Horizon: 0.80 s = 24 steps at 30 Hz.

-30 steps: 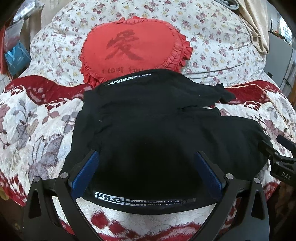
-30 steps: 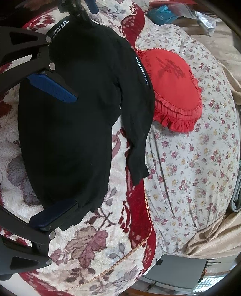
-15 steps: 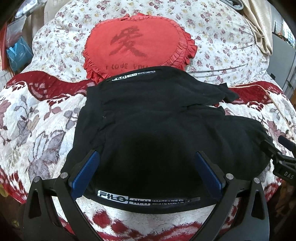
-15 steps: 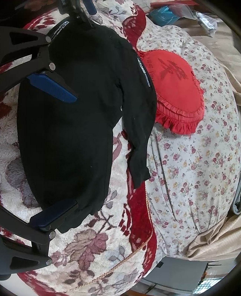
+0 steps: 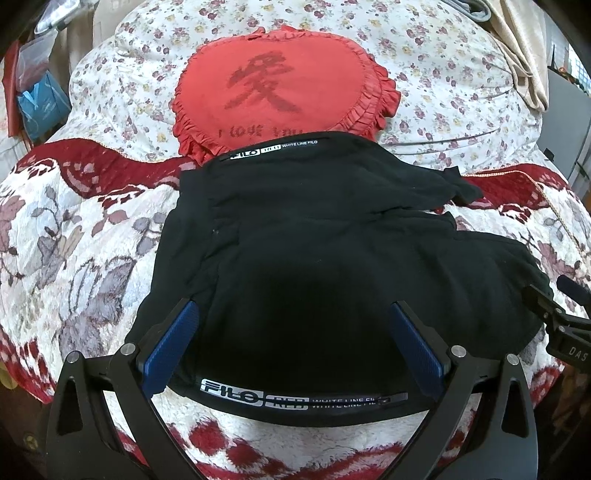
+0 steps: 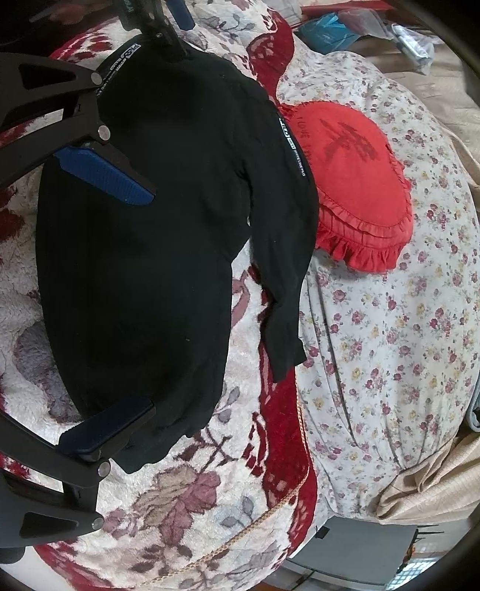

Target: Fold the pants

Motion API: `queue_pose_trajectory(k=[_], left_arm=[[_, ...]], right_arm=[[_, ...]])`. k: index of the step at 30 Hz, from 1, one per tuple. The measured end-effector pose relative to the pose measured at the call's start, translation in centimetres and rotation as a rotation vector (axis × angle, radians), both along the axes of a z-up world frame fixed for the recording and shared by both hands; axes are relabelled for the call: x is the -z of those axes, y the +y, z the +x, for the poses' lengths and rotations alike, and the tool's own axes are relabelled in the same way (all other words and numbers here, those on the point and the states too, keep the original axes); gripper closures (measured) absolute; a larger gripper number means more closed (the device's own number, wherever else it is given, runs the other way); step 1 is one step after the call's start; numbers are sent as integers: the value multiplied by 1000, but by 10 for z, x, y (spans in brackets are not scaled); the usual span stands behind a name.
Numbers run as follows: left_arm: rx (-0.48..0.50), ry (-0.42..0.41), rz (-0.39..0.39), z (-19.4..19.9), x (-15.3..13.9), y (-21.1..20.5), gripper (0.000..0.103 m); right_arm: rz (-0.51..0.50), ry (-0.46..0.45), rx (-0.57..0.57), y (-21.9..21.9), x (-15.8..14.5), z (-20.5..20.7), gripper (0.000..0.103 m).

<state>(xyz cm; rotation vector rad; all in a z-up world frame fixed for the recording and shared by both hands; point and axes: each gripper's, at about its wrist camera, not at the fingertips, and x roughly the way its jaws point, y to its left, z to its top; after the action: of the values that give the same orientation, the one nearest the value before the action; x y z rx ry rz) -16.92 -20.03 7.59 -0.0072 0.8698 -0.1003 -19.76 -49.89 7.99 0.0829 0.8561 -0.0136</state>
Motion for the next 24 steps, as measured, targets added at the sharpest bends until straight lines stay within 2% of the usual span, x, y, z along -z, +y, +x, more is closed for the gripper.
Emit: queue_pose_trajectory(k=[24], left_arm=[[-17, 18, -6, 5, 7, 13, 1]], right_arm=[[-6, 29, -8, -2, 9, 6, 0]])
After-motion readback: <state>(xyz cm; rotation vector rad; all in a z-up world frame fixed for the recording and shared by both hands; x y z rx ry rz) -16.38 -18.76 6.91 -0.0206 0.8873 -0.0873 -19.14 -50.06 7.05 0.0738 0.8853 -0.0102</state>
